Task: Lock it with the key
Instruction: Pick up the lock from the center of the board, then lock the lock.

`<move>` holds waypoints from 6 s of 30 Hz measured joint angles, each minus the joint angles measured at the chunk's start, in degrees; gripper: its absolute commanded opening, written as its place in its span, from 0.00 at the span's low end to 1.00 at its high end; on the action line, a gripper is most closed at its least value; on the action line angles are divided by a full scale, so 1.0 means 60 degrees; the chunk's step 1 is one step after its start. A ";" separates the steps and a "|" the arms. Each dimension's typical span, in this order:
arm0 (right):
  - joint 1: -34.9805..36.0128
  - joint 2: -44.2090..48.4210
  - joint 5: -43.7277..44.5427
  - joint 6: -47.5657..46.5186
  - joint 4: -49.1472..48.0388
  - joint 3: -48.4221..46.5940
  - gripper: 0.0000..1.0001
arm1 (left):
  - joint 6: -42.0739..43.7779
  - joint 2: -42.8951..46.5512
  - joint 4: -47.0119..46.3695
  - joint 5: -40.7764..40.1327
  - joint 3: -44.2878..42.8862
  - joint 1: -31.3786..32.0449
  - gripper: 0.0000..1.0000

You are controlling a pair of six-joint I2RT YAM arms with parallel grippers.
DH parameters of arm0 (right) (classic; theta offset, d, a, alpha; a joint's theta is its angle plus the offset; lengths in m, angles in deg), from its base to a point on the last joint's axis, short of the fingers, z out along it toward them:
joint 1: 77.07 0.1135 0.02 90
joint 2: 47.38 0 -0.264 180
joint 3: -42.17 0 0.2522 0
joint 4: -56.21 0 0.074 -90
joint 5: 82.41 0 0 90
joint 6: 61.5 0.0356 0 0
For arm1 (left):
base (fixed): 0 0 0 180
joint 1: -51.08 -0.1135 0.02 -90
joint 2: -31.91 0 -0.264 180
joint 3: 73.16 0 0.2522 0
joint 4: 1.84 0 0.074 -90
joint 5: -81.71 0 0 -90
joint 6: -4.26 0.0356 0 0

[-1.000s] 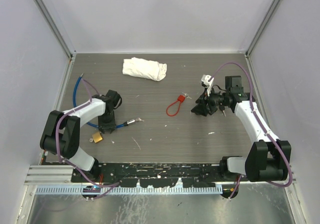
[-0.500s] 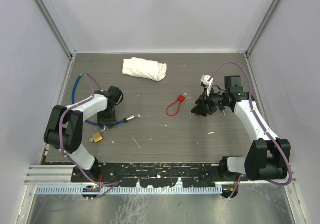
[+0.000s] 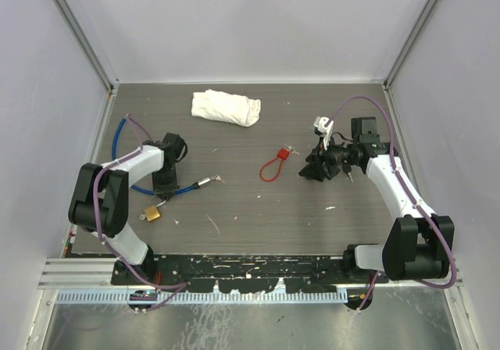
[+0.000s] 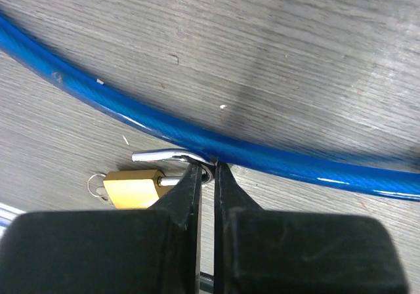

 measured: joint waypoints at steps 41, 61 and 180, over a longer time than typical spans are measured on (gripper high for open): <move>0.4040 -0.2058 -0.0335 0.7410 -1.1493 0.4539 0.82 | -0.4481 0.0047 -0.6404 0.4233 -0.0397 0.4823 0.00; 0.4164 -0.2805 0.2014 0.8105 -1.1814 0.4670 0.43 | -0.5482 -0.0270 -0.7868 0.4641 -0.0627 0.5009 0.00; 0.3133 -0.0470 -0.3599 -1.1132 0.5588 -0.2233 0.72 | 0.5486 0.7125 -0.8302 0.6601 0.3402 0.6961 0.00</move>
